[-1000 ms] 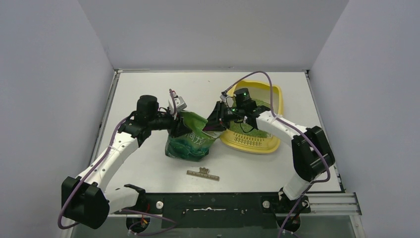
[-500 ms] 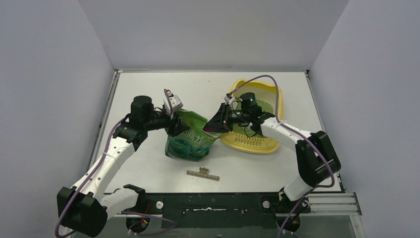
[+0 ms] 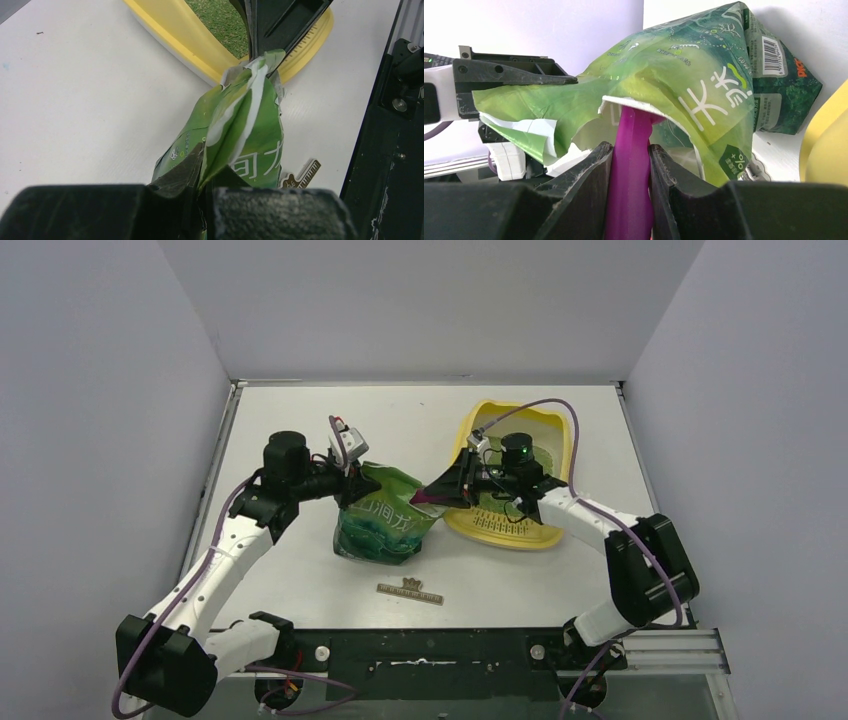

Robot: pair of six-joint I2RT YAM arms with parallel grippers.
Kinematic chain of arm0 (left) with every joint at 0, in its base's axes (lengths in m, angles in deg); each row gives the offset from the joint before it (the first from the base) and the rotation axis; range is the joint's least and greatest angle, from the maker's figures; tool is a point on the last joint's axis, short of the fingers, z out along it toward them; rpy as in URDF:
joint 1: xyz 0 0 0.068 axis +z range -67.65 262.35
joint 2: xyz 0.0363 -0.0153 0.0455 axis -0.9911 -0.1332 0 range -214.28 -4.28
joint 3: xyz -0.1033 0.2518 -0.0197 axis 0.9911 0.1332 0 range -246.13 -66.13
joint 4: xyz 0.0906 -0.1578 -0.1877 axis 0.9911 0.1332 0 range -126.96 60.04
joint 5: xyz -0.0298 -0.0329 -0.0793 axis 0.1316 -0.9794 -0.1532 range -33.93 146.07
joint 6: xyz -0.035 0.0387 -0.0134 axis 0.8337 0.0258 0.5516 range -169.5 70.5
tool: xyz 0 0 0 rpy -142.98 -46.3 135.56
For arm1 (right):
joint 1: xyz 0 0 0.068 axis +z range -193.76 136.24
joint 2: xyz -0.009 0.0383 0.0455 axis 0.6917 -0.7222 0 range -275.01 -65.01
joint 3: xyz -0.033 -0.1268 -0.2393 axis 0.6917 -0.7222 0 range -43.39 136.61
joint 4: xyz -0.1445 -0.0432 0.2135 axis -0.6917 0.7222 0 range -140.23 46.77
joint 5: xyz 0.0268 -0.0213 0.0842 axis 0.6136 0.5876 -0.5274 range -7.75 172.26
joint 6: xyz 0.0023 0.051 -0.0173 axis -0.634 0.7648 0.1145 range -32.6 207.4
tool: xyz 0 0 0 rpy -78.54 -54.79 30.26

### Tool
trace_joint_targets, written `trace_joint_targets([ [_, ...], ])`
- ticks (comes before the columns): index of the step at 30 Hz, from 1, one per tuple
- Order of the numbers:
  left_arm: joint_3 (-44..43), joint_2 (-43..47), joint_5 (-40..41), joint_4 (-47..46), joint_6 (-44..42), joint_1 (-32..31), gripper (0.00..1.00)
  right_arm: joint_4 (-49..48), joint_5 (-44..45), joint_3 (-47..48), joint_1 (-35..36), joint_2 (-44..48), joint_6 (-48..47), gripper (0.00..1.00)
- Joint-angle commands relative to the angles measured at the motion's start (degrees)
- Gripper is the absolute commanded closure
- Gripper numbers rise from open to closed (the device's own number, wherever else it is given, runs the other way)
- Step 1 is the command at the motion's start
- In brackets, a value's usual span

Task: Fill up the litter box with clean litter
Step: 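Scoop the cat litter from the cat litter bag.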

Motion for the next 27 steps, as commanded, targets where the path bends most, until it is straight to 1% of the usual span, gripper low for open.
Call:
trace_joint_targets([
  [1, -0.84, 0.13, 0.75, -2.4, -0.36, -0.32, 1.0, -13.53, -1.32, -2.38, -1.54, 4.61, 4.85, 1.0],
  [4, -1.07, -0.08, 1.37, -1.95, -0.58, -0.34, 1.0, -19.41, -0.52, -4.98, -1.94, 5.09, 8.12, 1.0],
  [6, -1.35, -0.16, 1.94, -1.34, -0.58, -0.32, 1.0, -21.53, 0.96, -6.72, -1.94, 5.49, 9.32, 1.0],
  [15, -1.47, -0.01, 2.91, -0.29, -1.53, -0.33, 1.0, -21.38, 0.3, -10.41, -3.84, 7.06, 8.88, 1.0],
  [20, -1.55, 0.05, 3.11, 0.07, -1.88, -0.33, 1.0, -30.04, -1.59, -13.12, -5.38, 6.49, 14.89, 1.0],
  [27, -1.55, 0.09, 3.11, 0.17, -1.87, -0.33, 1.0, -28.86, -2.53, -14.53, -7.1, 8.33, 15.05, 1.0],
])
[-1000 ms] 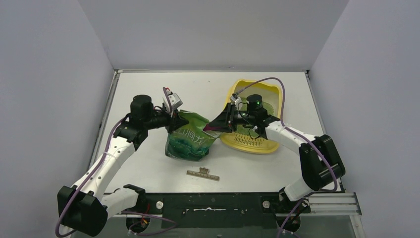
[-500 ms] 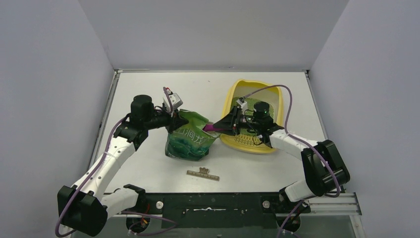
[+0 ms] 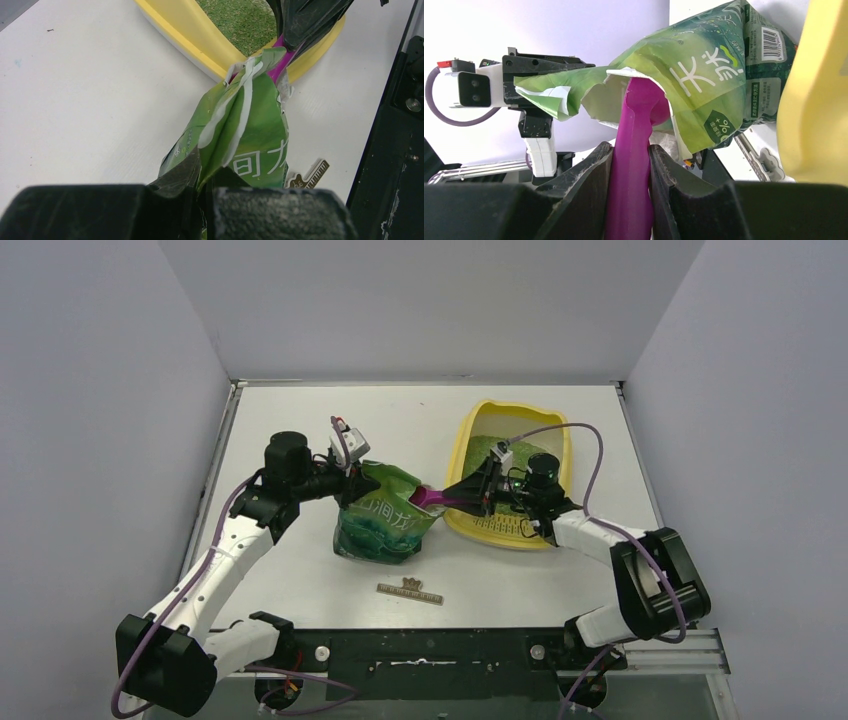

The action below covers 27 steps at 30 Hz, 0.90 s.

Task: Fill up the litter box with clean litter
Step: 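Scoop the cat litter from the cat litter bag.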

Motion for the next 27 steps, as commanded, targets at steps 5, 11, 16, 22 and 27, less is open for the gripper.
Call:
trace_joint_targets([
  [5, -1.51, 0.32, 0.86, 0.16, -1.1, -0.03, 1.0, -4.79, -1.7, -0.47, -3.41, 5.82, 0.51, 1.0],
  [11, -1.55, 0.16, 0.97, 0.26, -1.27, -0.03, 1.0, 4.49, -2.95, 0.54, -5.06, 8.95, -4.15, 1.0],
  [16, -1.54, 0.14, 0.97, 0.35, -1.28, -0.07, 1.0, 10.15, -3.86, 1.58, -5.38, 10.92, -7.78, 1.0],
  [22, -1.44, 0.41, 0.9, 0.43, -1.28, -0.03, 1.0, 14.38, -5.37, 2.87, -5.74, 12.57, -10.42, 1.0],
  [27, -1.27, 0.68, 0.95, 0.55, -1.28, -0.03, 1.0, 16.47, -7.08, 3.03, -6.85, 13.78, -11.72, 1.0],
])
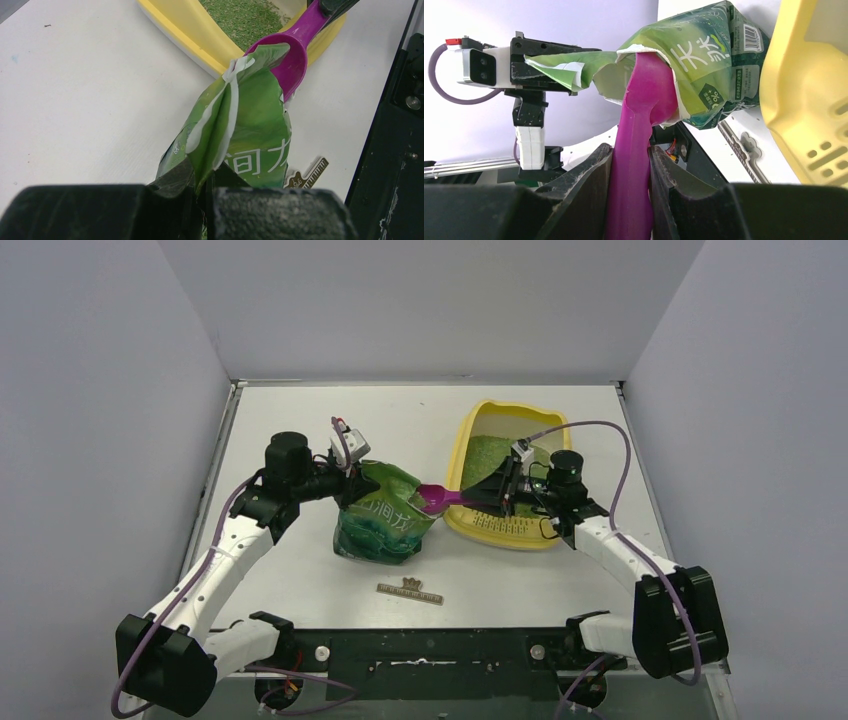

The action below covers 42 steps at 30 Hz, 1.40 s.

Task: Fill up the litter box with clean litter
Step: 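Scoop the cat litter from the cat litter bag.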

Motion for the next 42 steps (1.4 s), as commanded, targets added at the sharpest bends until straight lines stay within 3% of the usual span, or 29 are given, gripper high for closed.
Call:
trace_joint_targets([
  [1, -1.29, 0.65, 0.75, -0.26, -1.01, -0.05, 1.0, 0.74, -4.08, 2.91, -1.16, 3.21, -2.6, 1.0],
  [15, -1.29, 0.24, 0.45, -0.46, -1.1, -0.01, 1.0, 0.63, -5.44, 2.21, -2.98, 3.84, -2.21, 1.0],
  [17, -1.28, 0.02, 0.25, -0.51, -1.1, -0.03, 1.0, -7.78, -3.59, 0.69, -2.38, 2.5, 3.31, 1.0],
  [19, -1.35, -0.05, 0.14, -0.59, -0.95, -0.01, 1.0, -24.91, -0.23, -1.22, -1.02, 0.66, 11.33, 1.0],
  [21, -1.44, -0.19, 0.02, -0.64, -0.9, -0.01, 1.0, -32.22, 1.65, -1.81, 0.59, -1.74, 15.54, 1.0],
  [26, -1.43, 0.11, 0.04, -0.36, -0.99, -0.01, 1.0, -33.74, 1.42, -5.11, 0.77, -4.02, 15.91, 1.0],
  [30, -1.46, -0.32, -0.6, -0.86, -0.7, -0.1, 1.0, -32.38, 4.39, -2.6, 5.56, -7.1, 13.32, 1.0],
  [35, -1.69, -0.08, -0.32, -0.01, -1.07, -0.01, 1.0, -42.91, 3.64, -7.13, 1.8, -9.21, 19.52, 1.0],
  [40, -1.41, 0.18, -0.22, -0.3, -1.14, -0.08, 1.0, -42.41, 2.86, -6.2, 3.1, -8.7, 19.37, 1.0],
  [42, -1.51, 0.23, 0.19, 0.07, -1.4, -0.01, 1.0, -37.57, 1.65, -6.27, 1.41, -6.63, 17.46, 1.0],
])
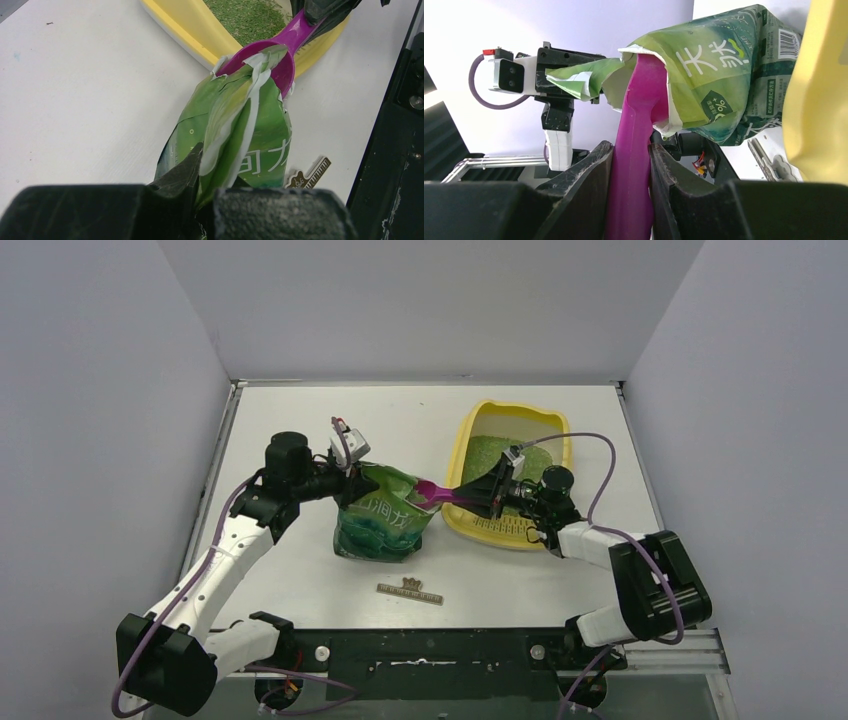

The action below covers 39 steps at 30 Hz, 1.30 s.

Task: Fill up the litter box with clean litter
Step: 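Scoop the cat litter from the cat litter bag.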

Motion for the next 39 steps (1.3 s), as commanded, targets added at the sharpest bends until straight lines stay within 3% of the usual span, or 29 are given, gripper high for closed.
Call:
trace_joint_targets([
  [1, -1.47, 0.47, -0.13, 0.04, -1.29, -0.01, 1.0, 0.29, -1.7, 1.49, -2.11, 4.64, -2.44, 1.0],
  [4, -1.38, 0.43, -0.46, -0.27, -1.33, -0.01, 1.0, 17.12, -4.26, 3.83, -3.25, 8.19, -12.29, 1.0],
  [7, -1.46, 0.21, -0.5, -0.59, -1.14, -0.07, 1.0, 27.13, -5.81, 5.95, -4.13, 10.43, -18.91, 1.0],
  [26, -1.08, 0.62, -0.25, -0.94, -1.1, -0.01, 1.0, 39.8, -8.37, 8.03, -8.17, 19.22, -22.36, 1.0],
  [39, -0.68, 0.71, -0.24, -1.73, -0.71, -0.08, 1.0, 41.15, -10.3, 7.74, -12.82, 22.38, -22.17, 1.0],
])
